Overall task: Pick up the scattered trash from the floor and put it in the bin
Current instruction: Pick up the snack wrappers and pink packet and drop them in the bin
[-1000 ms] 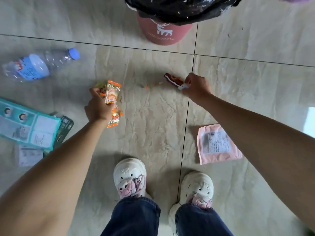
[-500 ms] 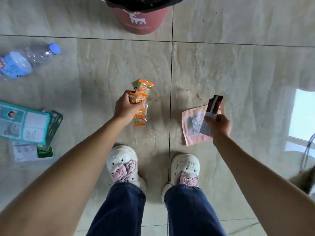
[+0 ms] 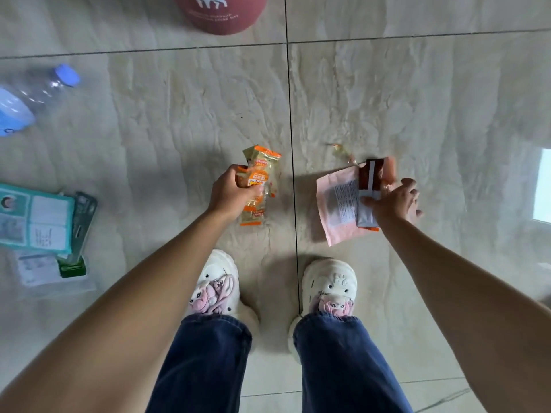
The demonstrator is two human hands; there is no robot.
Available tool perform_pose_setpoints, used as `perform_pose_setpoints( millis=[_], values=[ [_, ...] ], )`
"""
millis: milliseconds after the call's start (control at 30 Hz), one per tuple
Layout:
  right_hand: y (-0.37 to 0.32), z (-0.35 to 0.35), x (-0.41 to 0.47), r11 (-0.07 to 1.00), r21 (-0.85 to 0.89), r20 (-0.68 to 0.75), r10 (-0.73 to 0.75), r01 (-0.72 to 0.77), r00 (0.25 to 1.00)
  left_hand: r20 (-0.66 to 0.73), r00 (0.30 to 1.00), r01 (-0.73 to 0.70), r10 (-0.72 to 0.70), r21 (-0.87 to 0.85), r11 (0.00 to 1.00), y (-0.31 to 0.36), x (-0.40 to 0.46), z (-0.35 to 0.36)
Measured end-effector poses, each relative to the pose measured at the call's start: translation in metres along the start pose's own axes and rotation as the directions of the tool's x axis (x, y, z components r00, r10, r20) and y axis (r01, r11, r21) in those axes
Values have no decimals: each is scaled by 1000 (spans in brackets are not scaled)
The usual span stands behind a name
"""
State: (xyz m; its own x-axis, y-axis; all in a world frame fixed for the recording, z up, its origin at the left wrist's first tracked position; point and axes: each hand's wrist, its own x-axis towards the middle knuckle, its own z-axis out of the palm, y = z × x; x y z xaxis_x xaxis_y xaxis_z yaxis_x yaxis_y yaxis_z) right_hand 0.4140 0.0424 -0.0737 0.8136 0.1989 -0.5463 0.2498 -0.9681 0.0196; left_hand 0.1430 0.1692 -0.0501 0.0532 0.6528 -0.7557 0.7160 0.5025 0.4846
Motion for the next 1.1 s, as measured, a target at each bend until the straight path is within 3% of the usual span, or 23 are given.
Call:
perform_pose_setpoints(
  millis=[133,267,400,567,800,1100],
  values=[
    [-2,-4,-6,994,-104,127,46,-32,991,-26,1000,6,-6,21,1000,16,-15,3],
    [-10,-3,-9,981,-191,188,8,29,982,-8,1000,-18,19,64,998,33,-23,3],
    [-20,0,-17,1000,-22,184,-7,11,983,-7,998,-63,64,80,995,54,-22,-4],
    [-32,-12,-36,998,57,193,-41,30,980,-15,994,-103,105,93,990,95,-30,-21],
    [-64,-109,-73,936,352,290,-78,-30,954,-37,990,-137,138,24,990,182,-71,-72],
    [-139,-268,-122,843,480,194,-373,243,907,-108,984,-146,140,-57,988,283,-114,-163]
  ],
)
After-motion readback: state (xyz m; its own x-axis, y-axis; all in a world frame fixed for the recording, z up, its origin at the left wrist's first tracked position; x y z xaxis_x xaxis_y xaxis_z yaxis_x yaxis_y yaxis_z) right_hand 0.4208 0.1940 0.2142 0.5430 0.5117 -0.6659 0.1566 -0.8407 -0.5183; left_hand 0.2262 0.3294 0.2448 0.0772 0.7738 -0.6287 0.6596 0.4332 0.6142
